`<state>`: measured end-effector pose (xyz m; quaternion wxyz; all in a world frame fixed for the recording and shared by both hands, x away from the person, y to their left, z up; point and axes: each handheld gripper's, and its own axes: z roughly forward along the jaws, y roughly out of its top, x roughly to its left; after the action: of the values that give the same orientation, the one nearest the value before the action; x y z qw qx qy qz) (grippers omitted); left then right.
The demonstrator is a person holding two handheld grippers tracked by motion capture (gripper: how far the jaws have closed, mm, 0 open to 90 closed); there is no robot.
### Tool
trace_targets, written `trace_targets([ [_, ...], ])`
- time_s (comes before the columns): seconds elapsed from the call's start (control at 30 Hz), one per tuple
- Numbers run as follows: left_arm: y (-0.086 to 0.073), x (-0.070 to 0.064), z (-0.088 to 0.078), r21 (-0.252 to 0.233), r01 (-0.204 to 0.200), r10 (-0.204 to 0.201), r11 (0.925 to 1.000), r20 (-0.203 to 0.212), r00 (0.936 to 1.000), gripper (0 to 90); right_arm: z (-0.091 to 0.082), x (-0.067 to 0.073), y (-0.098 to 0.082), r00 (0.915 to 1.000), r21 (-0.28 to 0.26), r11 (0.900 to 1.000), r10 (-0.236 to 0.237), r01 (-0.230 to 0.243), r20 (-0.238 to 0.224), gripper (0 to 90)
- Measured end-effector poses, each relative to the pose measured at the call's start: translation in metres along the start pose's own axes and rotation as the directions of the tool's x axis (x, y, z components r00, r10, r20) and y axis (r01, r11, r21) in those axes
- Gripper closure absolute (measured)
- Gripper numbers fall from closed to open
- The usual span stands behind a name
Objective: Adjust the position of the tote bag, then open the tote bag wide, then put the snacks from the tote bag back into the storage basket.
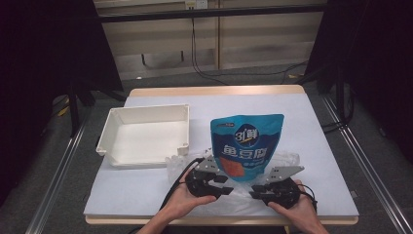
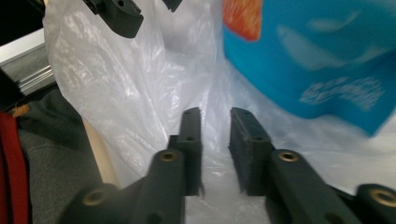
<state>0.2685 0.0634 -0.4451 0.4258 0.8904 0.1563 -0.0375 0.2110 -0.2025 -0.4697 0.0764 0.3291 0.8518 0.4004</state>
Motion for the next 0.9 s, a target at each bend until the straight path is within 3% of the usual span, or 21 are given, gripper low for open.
trace_targets([
  [0.07,0.001,-0.002,-0.003,-0.03,0.004,-0.003,0.9995,0.019,0.9998,56.3,-0.004,0.001,0.001,0.9998,-0.035,0.999,0.019,-0.018,0.006,60.1],
  [0.13,0.002,-0.005,-0.006,-0.029,-0.01,0.011,0.9995,0.022,0.9997,56.3,-0.008,0.001,0.002,0.9994,-0.074,0.997,0.029,-0.027,0.019,55.5],
  [0.2,0.003,-0.006,-0.01,-0.052,-0.017,0.019,0.9985,0.042,0.9989,56.0,-0.013,0.001,0.002,0.9981,-0.114,0.993,0.034,-0.028,0.051,50.5],
  [0.3,0.007,-0.006,-0.021,-0.082,-0.018,0.021,0.9965,0.036,0.9991,51.5,-0.022,0.002,0.001,0.9966,-0.173,0.984,0.054,-0.042,0.062,47.3],
  [0.37,0.009,-0.005,-0.029,-0.1,-0.018,0.021,0.9948,0.025,0.9995,48.7,-0.027,0.002,-0.002,0.9956,-0.2,0.977,0.084,-0.074,0.042,46.4],
  [0.43,0.011,-0.003,-0.039,-0.119,-0.014,0.02,0.9928,0.052,0.9984,48.3,-0.031,0.005,-0.005,0.9954,-0.197,0.978,0.079,-0.066,0.056,46.3],
  [0.63,0.011,0.009,-0.064,-0.168,-0.005,0.008,0.9857,0.014,0.9999,45.8,-0.041,0.009,-0.011,0.9927,-0.213,0.974,0.093,-0.075,0.077,41.8],
  [0.7,0.012,0.013,-0.074,-0.194,0.0,0.006,0.981,0.029,0.9995,51.6,-0.042,0.009,-0.015,0.9918,-0.199,0.977,0.097,-0.079,0.083,42.3],
  [0.73,0.013,0.014,-0.079,-0.205,-0.001,0.003,0.9788,0.012,0.9999,51.4,-0.043,0.009,-0.016,0.99,-0.197,0.977,0.1,-0.079,0.099,42.2],
  [0.9,0.02,0.02,-0.102,-0.251,-0.011,0.005,0.9679,-0.026,0.9996,48.9,-0.045,0.007,-0.019,0.9881,-0.2,0.975,0.122,-0.102,0.093,41.5],
])
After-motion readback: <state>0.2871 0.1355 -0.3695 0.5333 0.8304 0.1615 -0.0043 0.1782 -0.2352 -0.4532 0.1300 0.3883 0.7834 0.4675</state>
